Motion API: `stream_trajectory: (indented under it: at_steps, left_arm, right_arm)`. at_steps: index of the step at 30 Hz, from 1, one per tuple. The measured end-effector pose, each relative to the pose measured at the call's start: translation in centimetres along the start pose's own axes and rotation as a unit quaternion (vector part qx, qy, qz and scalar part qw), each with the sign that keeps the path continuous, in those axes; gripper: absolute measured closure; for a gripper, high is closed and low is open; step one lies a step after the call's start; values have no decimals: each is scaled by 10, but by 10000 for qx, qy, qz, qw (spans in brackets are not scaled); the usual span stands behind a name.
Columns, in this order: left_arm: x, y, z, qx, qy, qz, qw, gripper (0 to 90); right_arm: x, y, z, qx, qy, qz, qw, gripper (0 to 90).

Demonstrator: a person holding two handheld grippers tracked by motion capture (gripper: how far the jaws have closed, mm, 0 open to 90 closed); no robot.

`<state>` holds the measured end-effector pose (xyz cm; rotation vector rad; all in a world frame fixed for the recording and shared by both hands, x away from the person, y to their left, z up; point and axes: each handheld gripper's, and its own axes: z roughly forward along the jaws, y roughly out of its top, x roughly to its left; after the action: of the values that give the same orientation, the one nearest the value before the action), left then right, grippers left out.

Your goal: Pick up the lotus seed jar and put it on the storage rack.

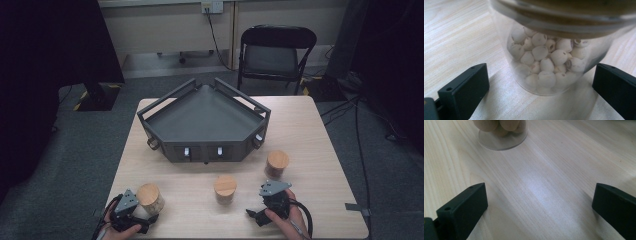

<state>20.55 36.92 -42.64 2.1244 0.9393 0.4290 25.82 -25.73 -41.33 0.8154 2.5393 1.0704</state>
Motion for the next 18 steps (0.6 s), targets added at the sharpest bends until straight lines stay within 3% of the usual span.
stream_trajectory:
  at_steps: [18]
  left_arm:
    - [-3, 1, 1, -3, 52, -52, 10000, 2]
  right_arm:
    - [0, 0, 0, -1, 0, -1, 10000, 0]
